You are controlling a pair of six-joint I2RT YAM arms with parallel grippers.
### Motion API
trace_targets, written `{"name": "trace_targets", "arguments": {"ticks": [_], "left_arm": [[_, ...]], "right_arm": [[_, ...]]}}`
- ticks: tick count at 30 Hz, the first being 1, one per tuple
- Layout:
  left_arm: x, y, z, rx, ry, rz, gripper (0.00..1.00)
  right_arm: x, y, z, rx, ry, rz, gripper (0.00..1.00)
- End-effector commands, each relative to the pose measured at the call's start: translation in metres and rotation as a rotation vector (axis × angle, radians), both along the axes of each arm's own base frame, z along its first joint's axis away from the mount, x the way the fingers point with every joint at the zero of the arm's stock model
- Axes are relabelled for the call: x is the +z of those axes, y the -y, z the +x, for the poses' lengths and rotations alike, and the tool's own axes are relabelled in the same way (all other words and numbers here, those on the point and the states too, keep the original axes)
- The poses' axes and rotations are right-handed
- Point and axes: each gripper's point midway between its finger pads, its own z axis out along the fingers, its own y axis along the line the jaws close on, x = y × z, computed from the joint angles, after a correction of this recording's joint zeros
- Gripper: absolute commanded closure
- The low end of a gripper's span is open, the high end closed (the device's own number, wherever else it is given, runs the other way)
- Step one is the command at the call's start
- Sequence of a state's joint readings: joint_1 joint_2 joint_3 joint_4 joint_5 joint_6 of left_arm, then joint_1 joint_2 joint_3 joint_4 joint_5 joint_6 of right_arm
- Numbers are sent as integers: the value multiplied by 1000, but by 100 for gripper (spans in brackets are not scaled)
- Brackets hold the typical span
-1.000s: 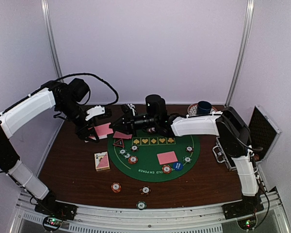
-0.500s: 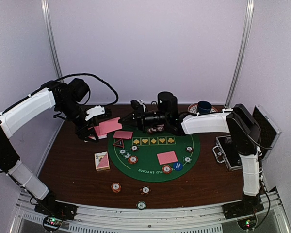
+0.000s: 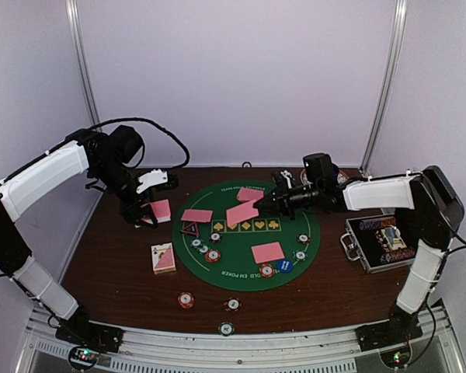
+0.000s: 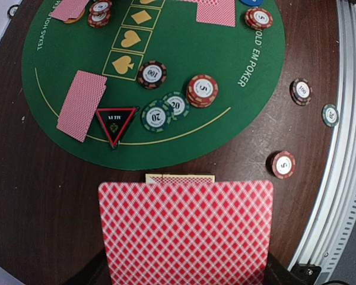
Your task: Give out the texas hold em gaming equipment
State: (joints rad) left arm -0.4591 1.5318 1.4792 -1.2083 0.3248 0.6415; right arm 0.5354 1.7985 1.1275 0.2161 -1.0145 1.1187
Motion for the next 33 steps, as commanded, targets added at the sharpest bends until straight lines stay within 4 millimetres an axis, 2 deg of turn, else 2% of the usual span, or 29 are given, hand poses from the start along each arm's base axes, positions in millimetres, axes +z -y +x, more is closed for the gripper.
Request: {"name": "trace_targets", "arguments": {"ticks": [1, 6, 11, 19, 22, 26, 29, 33], "left_arm": [[6, 0, -5, -8, 3, -16, 100], [6, 0, -5, -10, -1, -20, 100], [6, 0, -6, -9, -3, -19, 100], [6, 1, -7, -12, -9, -25, 100], [7, 2, -7, -13, -8, -29, 100], [8, 1, -8, -14, -8, -27, 100], [7, 1, -9, -15, -10, -28, 100], [8, 1, -9, -13, -10, -28, 100]], "right_arm": [[-51, 35, -29, 61, -15, -218, 100], [-85, 58, -38, 77, -32, -345, 100], [-107, 71, -40, 77, -40, -426, 100], [-121, 86, -45, 90, -26, -531, 98], [-123, 91, -45, 96, -19, -567, 90], [-118, 101, -43, 93, 13, -638, 67], [-103, 107, -36, 78, 59, -685, 53], [-75, 102, -23, 47, 131, -683, 41]]}}
